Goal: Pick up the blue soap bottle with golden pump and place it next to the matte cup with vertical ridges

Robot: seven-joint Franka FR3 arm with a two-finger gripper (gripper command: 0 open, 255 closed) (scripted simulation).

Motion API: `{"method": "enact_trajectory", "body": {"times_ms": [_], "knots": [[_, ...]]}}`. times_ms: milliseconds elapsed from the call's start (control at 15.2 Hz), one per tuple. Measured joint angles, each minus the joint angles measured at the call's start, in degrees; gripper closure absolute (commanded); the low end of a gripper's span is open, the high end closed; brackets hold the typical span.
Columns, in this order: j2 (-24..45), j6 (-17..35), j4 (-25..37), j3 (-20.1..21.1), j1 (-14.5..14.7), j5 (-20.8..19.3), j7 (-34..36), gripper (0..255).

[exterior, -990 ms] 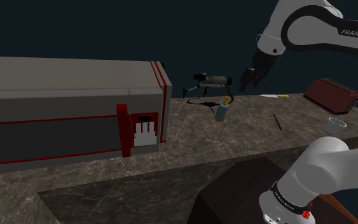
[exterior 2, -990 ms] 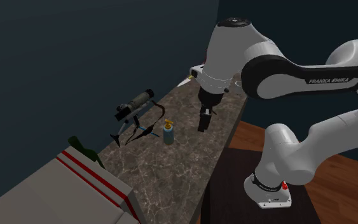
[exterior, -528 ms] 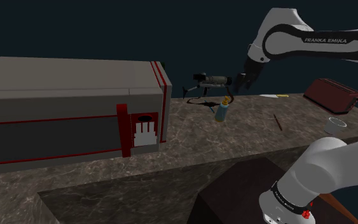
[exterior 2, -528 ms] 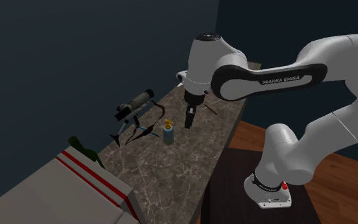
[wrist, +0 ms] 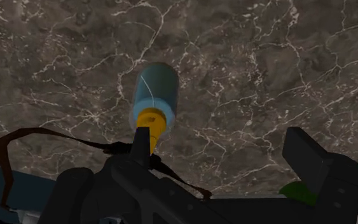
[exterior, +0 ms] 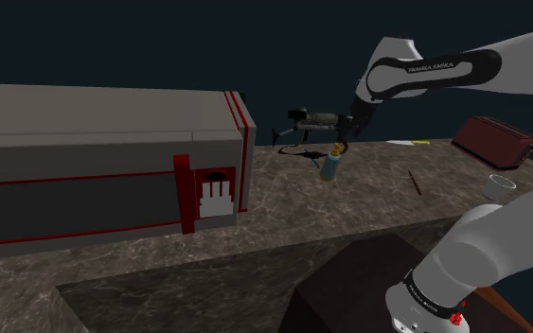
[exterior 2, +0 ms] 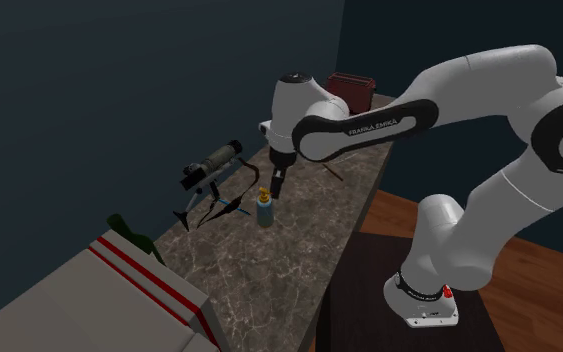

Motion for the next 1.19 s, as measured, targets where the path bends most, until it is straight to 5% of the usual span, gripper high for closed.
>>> {"method": "enact_trajectory", "body": {"times_ms": [396, 1188], "knots": [[12.69, 6.18, 6.26, -4.87, -0.29, 3.95, -7.19, 0], [18.33, 13.02, 4.76, -5.55, -0.12, 6.36, -9.2, 0]]}}
